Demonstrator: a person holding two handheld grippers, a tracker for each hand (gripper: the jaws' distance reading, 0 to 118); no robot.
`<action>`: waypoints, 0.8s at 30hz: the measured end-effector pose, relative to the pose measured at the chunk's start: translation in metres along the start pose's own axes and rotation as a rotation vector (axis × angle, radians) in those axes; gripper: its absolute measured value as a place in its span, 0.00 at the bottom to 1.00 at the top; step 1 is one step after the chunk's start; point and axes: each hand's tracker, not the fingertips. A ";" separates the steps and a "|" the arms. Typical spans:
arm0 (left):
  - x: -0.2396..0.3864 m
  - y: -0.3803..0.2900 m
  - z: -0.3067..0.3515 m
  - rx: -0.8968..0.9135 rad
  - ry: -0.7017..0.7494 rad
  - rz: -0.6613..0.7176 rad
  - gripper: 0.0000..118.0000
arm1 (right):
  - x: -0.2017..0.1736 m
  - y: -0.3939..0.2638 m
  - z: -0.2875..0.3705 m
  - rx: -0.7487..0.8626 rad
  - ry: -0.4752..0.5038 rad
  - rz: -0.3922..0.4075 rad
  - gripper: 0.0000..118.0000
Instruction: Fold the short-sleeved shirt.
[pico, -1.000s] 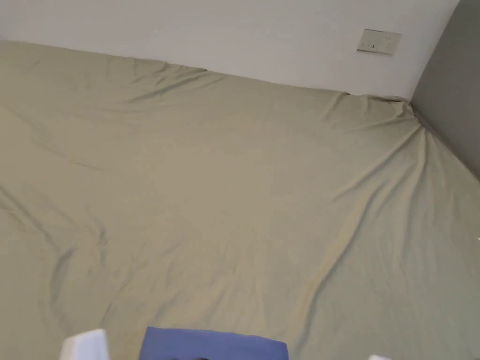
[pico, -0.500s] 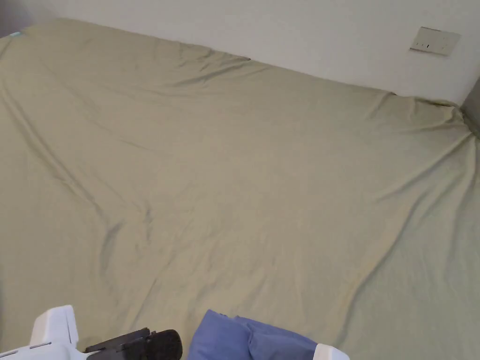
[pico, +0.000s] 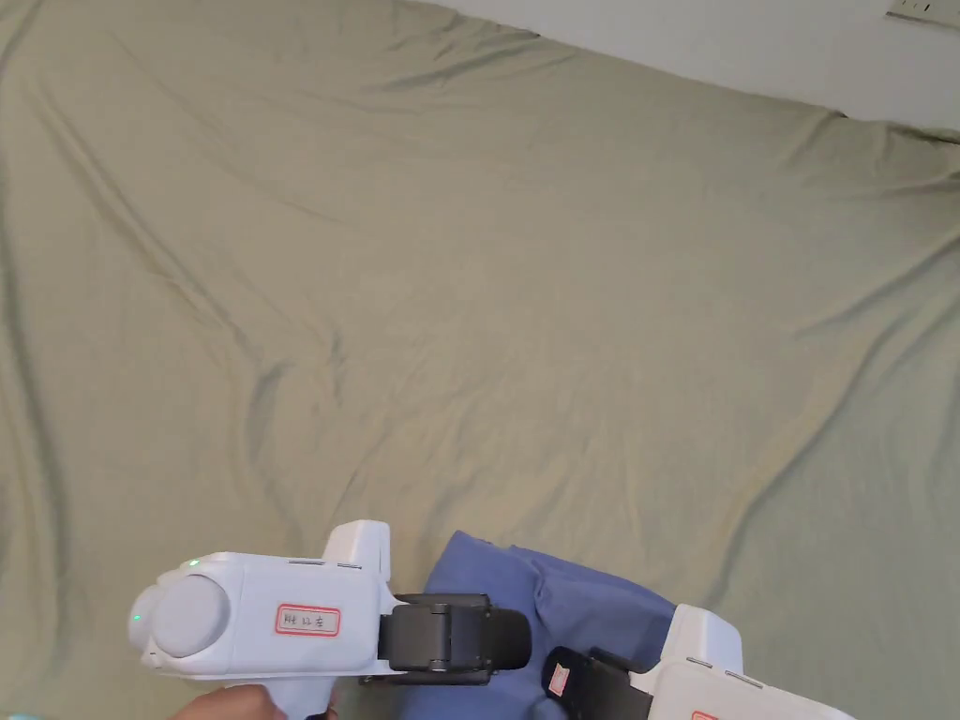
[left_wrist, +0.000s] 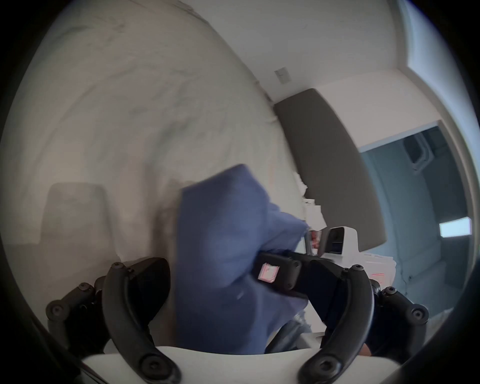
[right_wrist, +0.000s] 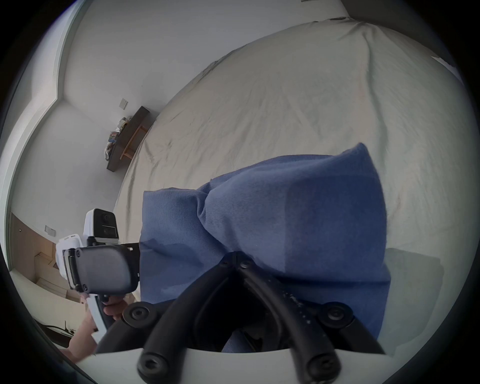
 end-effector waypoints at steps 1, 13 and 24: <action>0.000 -0.002 -0.003 0.035 -0.064 -0.010 0.88 | 0.001 0.000 0.001 0.001 0.006 -0.009 0.01; 0.000 0.033 0.011 -0.121 0.044 0.042 0.20 | 0.013 -0.012 0.055 0.115 0.032 -0.138 0.01; -0.030 0.117 0.180 -0.071 0.400 -0.119 0.20 | -0.017 0.002 0.069 0.162 -0.125 -0.054 0.01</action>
